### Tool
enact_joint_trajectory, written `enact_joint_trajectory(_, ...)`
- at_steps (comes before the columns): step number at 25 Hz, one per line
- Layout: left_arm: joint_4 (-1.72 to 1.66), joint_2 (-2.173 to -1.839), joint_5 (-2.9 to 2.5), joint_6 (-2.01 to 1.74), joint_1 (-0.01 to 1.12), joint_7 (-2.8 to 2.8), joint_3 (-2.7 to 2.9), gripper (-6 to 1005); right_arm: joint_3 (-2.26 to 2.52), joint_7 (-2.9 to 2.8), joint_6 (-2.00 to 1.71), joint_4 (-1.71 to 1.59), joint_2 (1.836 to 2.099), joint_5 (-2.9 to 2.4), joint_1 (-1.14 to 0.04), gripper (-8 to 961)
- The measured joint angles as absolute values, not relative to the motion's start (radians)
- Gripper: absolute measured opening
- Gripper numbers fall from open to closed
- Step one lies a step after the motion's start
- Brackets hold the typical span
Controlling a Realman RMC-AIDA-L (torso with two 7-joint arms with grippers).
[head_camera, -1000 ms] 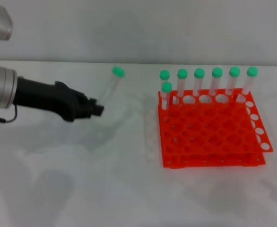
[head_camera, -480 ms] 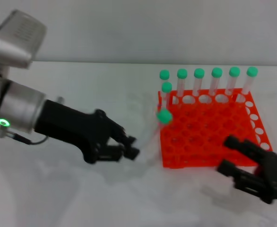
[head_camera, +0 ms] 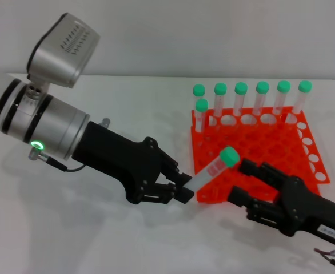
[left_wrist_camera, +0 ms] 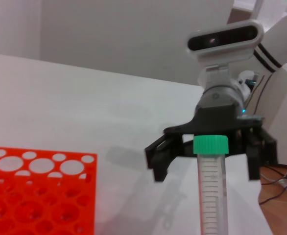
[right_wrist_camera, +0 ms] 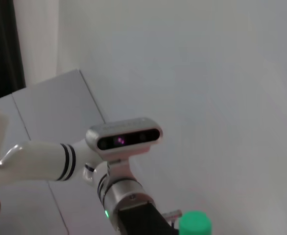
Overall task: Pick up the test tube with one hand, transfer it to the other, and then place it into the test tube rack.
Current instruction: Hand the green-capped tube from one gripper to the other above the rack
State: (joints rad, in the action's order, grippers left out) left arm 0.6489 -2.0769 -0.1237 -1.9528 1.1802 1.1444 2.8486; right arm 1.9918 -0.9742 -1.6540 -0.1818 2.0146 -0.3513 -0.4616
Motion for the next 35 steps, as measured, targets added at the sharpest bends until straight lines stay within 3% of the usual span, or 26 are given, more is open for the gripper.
enact_joint_trajectory(15,0.617,-2.077,-0.125,-1.911,1.171,1.146,2.849,187,2.01,-0.948,-1.593,-0.248,2.014,-0.351,-0.469,812)
enact_joint_trajectory(20,0.615,-2.076,-0.125,-1.902,1.169,1.143,2.849,187,2.014,-0.947,-1.566,-0.272,2.014,-0.355,-0.476,718)
enact_joint_trajectory(35,0.595,-2.076,-0.133,-1.873,1.169,1.13,2.849,187,2.025,-0.943,-1.495,-0.321,2.019,-0.365,-0.48,648)
